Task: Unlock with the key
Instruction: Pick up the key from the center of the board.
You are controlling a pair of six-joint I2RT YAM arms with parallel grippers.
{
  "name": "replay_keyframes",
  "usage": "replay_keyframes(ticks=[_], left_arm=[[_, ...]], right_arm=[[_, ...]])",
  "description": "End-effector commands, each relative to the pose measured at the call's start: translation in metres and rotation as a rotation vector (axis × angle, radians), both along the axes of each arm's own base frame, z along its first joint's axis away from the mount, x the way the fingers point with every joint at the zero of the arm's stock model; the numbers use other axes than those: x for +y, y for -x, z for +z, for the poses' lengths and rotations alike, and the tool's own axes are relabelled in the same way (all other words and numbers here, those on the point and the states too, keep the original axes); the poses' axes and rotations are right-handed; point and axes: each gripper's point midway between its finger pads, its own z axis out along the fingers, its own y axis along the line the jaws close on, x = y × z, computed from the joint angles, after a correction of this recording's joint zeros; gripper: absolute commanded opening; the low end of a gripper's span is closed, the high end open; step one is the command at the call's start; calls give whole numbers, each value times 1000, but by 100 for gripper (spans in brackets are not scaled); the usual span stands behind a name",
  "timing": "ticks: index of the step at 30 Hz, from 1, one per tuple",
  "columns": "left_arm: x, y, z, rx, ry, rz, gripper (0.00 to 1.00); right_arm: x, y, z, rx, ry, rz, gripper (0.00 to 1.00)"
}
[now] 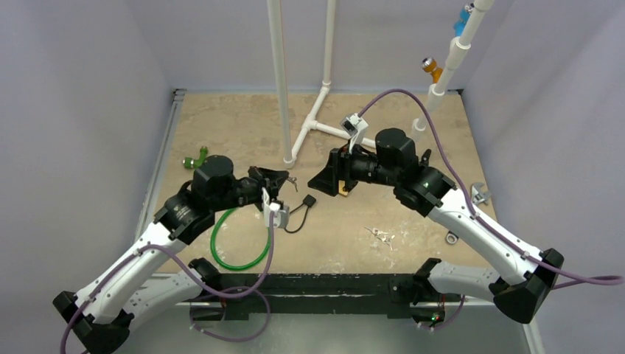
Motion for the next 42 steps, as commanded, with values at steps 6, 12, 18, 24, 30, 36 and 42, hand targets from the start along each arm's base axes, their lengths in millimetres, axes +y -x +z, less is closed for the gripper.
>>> replay_keyframes(ticks=[6, 12, 18, 24, 30, 36, 42], left_arm=[[12, 0, 52, -624, -97, -81, 0], [18, 1, 45, -490, -159, -61, 0], [28, 36, 3, 159, -279, -53, 0], [41, 80, -28, 599, -447, -85, 0], [49, 95, -36, 703, -519, -105, 0], [43, 101, -19, 828, -497, -92, 0], [34, 102, -4, 1000, -437, -85, 0]], right_arm=[[11, -4, 48, -41, -172, 43, 65], [1, -21, 51, -143, -105, -26, 67], [-17, -28, 38, -431, 51, -88, 67], [-3, -6, 54, -615, 46, 1, 55], [14, 26, 69, -684, -133, 158, 49], [32, 43, 54, -664, -251, 257, 49], [40, 60, 50, -715, -292, 295, 58]])
